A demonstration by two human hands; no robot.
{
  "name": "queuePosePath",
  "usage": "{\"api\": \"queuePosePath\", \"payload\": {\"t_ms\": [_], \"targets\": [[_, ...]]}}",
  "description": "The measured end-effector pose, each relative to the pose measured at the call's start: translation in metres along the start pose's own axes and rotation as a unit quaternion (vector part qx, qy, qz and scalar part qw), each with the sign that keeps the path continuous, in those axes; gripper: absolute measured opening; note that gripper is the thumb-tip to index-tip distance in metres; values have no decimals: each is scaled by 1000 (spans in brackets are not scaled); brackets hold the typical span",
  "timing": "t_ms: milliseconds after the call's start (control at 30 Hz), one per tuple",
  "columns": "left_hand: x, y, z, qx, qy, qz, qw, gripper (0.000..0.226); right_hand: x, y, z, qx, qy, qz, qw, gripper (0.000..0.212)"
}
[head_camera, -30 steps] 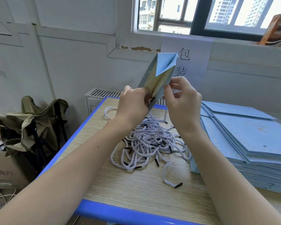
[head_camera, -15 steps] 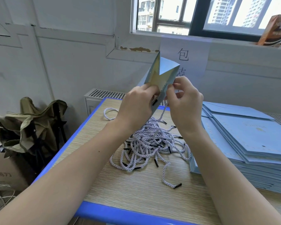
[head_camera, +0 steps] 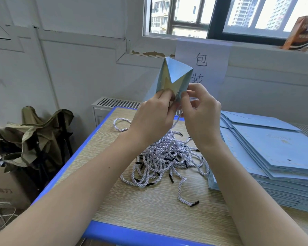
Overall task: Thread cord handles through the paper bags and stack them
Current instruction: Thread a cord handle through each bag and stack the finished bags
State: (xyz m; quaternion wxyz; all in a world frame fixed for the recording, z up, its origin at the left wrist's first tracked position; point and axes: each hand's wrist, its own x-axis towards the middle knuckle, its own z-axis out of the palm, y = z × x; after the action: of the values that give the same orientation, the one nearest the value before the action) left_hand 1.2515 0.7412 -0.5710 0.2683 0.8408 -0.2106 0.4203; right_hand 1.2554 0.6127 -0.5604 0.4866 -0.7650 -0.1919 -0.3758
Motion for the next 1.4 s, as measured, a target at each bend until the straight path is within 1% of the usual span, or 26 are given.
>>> {"api": "queuePosePath", "payload": {"t_ms": [167, 367, 500, 667, 867, 1000, 1100, 1167, 1233, 1300, 1400], "targets": [[2, -4, -1, -20, -15, 0, 1000, 16, 0, 0, 0, 3, 1, 3, 1000, 13], [2, -7, -5, -46, -61, 21, 997, 8, 1, 5, 2, -12, 7, 8, 1000, 15], [1, -6, -4, -28, -64, 17, 997, 4, 1, 7, 3, -16, 1, 10, 1000, 14], [0, -4, -4, 7, -51, -5, 999, 13, -2, 6, 6, -6, -14, 8, 1000, 12], [1, 0, -7, 50, -56, -22, 997, 17, -2, 6, 7, -40, 1, 1, 999, 16], [2, 0, -8, 39, -72, -37, 996, 16, -2, 7, 7, -47, 0, -1, 999, 15], [1, -1, -6, 56, -54, -35, 996, 16, -2, 7, 8, -48, 3, -5, 999, 15], [1, -2, -7, 72, -40, -43, 996, 20, -3, 7, 8, -51, 4, -7, 999, 15], [2, -3, -9, 81, -36, -55, 995, 18, -3, 7, 8, -52, 8, -6, 999, 15], [3, -4, -10, 95, -48, -65, 992, 12, -3, 8, 7, -57, 15, -6, 998, 14], [5, -6, -13, 157, -108, -78, 979, 9, -4, 8, 6, -61, 22, -5, 998, 12]]}}
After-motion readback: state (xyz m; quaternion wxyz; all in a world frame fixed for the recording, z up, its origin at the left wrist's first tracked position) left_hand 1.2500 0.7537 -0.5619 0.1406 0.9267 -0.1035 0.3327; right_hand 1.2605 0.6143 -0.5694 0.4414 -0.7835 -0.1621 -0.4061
